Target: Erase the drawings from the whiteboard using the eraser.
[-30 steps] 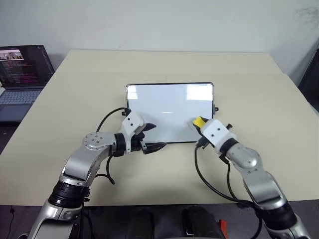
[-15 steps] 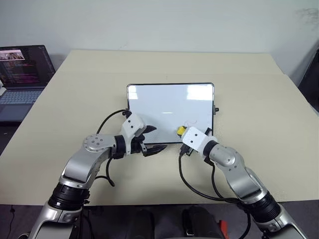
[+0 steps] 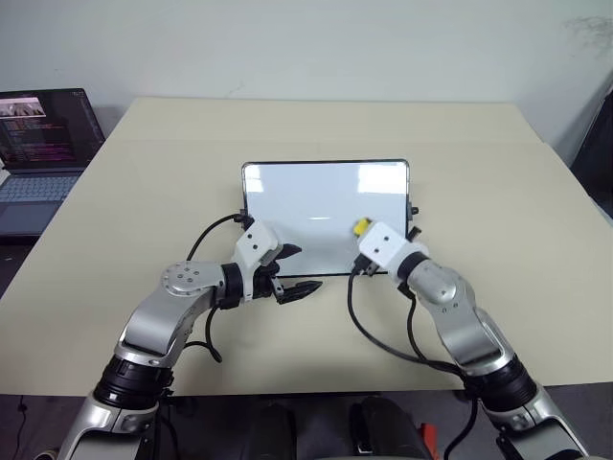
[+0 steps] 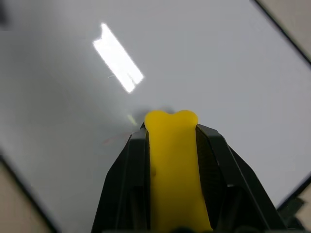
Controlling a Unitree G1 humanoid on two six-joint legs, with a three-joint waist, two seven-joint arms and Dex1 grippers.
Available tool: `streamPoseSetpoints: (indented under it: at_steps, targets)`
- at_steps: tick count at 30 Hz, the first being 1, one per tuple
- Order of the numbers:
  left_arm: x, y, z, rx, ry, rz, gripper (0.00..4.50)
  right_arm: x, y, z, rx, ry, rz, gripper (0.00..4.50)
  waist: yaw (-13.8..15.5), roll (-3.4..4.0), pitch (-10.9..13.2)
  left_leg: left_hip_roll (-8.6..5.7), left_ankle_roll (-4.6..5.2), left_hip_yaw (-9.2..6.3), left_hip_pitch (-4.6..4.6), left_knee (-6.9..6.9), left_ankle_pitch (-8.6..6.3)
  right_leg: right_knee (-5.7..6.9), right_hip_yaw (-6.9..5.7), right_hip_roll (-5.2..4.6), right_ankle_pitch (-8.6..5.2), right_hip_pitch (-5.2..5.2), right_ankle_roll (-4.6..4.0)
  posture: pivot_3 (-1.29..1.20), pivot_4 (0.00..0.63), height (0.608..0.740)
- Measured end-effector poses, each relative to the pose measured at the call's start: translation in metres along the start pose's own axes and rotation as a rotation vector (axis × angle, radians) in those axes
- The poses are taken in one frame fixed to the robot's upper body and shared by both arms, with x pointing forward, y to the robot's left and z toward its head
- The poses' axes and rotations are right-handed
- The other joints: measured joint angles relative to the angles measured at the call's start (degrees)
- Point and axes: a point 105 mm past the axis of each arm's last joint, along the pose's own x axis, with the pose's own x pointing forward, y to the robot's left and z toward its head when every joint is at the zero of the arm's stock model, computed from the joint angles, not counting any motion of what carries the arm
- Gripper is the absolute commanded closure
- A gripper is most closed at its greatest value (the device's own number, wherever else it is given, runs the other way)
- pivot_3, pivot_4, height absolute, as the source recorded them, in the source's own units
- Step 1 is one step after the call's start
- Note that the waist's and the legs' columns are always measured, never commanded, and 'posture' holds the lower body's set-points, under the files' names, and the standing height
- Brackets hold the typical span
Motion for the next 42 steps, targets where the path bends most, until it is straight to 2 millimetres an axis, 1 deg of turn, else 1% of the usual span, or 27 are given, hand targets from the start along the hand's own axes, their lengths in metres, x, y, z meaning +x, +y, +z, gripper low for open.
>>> streamPoseSetpoints:
  at_steps: [2, 5, 7, 11, 13, 16, 17, 20, 22, 23, 26, 28, 31, 32, 34, 38, 40, 42]
  targets:
    - [0.0, 0.0, 0.0, 0.0, -0.001, 0.0, 0.0, 0.0, 0.012, -0.002, 0.003, 0.011, 0.058, 3.51, -0.1, 0.0, 0.0, 0.01, 0.0, 0.01, 0.06, 0.01, 0.0, 0.01, 0.01, 0.0, -0.07, 0.04, 0.12, 0.0, 0.15, 0.74]
    - [0.0, 0.0, 0.0, -0.001, -0.001, 0.0, 0.0, 0.001, 0.012, -0.004, 0.005, 0.02, 0.052, 3.51, 0.0, -0.01, 0.0, 0.01, 0.04, 0.0, 0.12, 0.03, 0.05, 0.04, 0.01, 0.0, -0.06, 0.09, 0.14, 0.0, 0.15, 0.74]
    - [0.0, 0.0, 0.0, -0.001, -0.001, -0.001, 0.0, 0.003, 0.005, -0.002, 0.003, 0.017, 0.003, 3.51, 0.0, 0.0, 0.0, 0.01, 0.04, 0.02, 0.13, 0.04, 0.07, 0.05, 0.03, 0.0, -0.02, 0.08, 0.12, 0.0, 0.15, 0.74]
    - [0.0, 0.0, 0.0, -0.002, -0.002, -0.001, 0.0, 0.003, -0.028, -0.001, -0.023, 0.018, -0.139, 3.51, 0.1, -0.01, 0.0, 0.0, 0.03, 0.01, 0.11, 0.03, 0.1, 0.03, 0.03, 0.0, -0.01, 0.08, 0.12, 0.0, 0.15, 0.74]
    - [0.0, -0.001, -0.001, -0.004, -0.001, -0.002, 0.0, 0.003, -0.03, -0.001, -0.022, 0.017, -0.153, 3.51, 0.1, -0.01, 0.0, 0.01, 0.02, 0.02, 0.1, 0.01, 0.09, 0.01, 0.04, 0.0, -0.01, 0.08, 0.11, 0.0, 0.15, 0.74]
    - [0.0, -0.001, -0.001, -0.004, -0.001, -0.002, 0.0, 0.003, -0.029, -0.001, -0.023, 0.018, -0.143, 3.51, 0.0, -0.01, 0.0, 0.01, 0.03, 0.02, 0.08, 0.01, 0.09, 0.01, 0.04, 0.0, 0.0, 0.06, 0.09, 0.0, 0.15, 0.74]
    - [0.0, -0.001, -0.001, -0.004, -0.001, -0.002, 0.0, 0.002, -0.026, -0.003, -0.028, 0.025, -0.116, 3.51, 0.1, -0.03, 0.0, 0.0, 0.03, 0.02, 0.09, 0.01, 0.09, 0.01, 0.03, 0.0, 0.0, 0.07, 0.1, 0.0, 0.15, 0.74]
    - [0.0, -0.001, -0.001, -0.005, -0.001, -0.002, 0.0, -0.003, -0.005, -0.012, -0.029, 0.061, -0.007, 3.51, 0.0, -0.14, -0.1, 0.01, 0.03, 0.02, 0.11, 0.01, 0.09, 0.01, 0.03, 0.0, -0.01, 0.08, 0.11, 0.0, 0.15, 0.74]
    - [0.001, -0.001, -0.001, -0.005, -0.002, -0.003, 0.0, -0.005, 0.005, -0.016, -0.025, 0.077, 0.044, 3.51, -0.1, -0.16, -0.1, 0.02, 0.03, 0.04, 0.18, 0.02, 0.09, 0.02, 0.06, 0.0, 0.0, 0.13, 0.12, 0.0, 0.15, 0.74]
    - [0.001, -0.001, -0.001, -0.005, -0.002, -0.003, 0.0, -0.005, 0.007, -0.017, -0.024, 0.081, 0.061, 3.51, -0.1, -0.16, -0.1, 0.01, 0.03, 0.05, 0.23, 0.03, 0.09, 0.03, 0.07, 0.0, 0.0, 0.15, 0.11, 0.0, 0.15, 0.74]
    - [0.001, -0.001, -0.001, -0.005, -0.002, -0.003, 0.0, -0.004, 0.006, -0.016, -0.021, 0.077, 0.051, 3.51, -0.1, -0.17, -0.2, 0.01, 0.05, 0.03, 0.41, 0.03, 0.11, 0.04, 0.06, 0.0, 0.03, 0.28, 0.1, 0.0, 0.15, 0.74]
    - [0.001, -0.001, -0.001, -0.006, -0.003, -0.004, 0.0, 0.0, -0.001, -0.013, -0.017, 0.068, 0.005, 3.51, -0.1, -0.17, -0.1, 0.02, 0.05, 0.05, 0.49, 0.02, 0.12, 0.04, 0.08, 0.0, 0.04, 0.34, 0.08, 0.0, 0.15, 0.74]
    - [0.001, -0.001, -0.001, -0.006, -0.005, -0.005, 0.0, 0.002, -0.03, -0.01, -0.024, 0.055, -0.118, 3.51, 0.0, -0.17, -0.1, 0.02, 0.04, 0.04, 0.48, 0.01, 0.12, 0.02, 0.08, 0.0, 0.05, 0.35, 0.07, 0.0, 0.15, 0.74]
    - [0.001, -0.001, -0.001, -0.006, -0.005, -0.004, 0.0, 0.002, -0.036, -0.01, -0.024, 0.057, -0.142, 3.51, 0.1, -0.17, -0.1, 0.01, 0.04, 0.04, 0.47, 0.0, 0.12, 0.01, 0.08, 0.0, 0.05, 0.35, 0.07, 0.0, 0.15, 0.74]
    - [0.001, -0.001, -0.001, -0.006, -0.005, -0.004, 0.0, 0.0, -0.041, -0.011, -0.028, 0.056, -0.162, 3.51, 0.1, -0.17, -0.1, 0.02, 0.04, 0.05, 0.45, -0.03, 0.11, -0.01, 0.08, 0.0, 0.03, 0.35, 0.06, 0.0, 0.15, 0.74]
    - [0.001, -0.002, 0.0, -0.007, -0.007, -0.004, 0.0, -0.001, -0.038, -0.013, -0.035, 0.065, -0.126, 3.51, 0.1, -0.17, -0.1, 0.03, 0.04, 0.05, 0.44, -0.03, 0.11, -0.03, 0.08, -0.03, 0.03, 0.36, 0.07, 0.0, 0.15, 0.74]
    - [0.002, -0.002, 0.0, -0.008, -0.007, -0.003, 0.0, -0.005, -0.03, -0.018, -0.037, 0.087, -0.068, 3.51, 0.1, -0.18, -0.2, 0.03, 0.04, 0.03, 0.47, -0.03, 0.11, -0.03, 0.06, -0.03, 0.03, 0.4, 0.07, 0.0, 0.15, 0.74]
    - [0.002, -0.002, 0.0, -0.009, -0.007, -0.003, 0.0, -0.007, -0.017, -0.021, -0.028, 0.103, -0.005, 3.51, 0.0, -0.18, -0.2, 0.04, 0.04, 0.04, 0.55, -0.03, 0.11, -0.04, 0.06, -0.04, 0.02, 0.48, 0.07, 0.0, 0.15, 0.74]
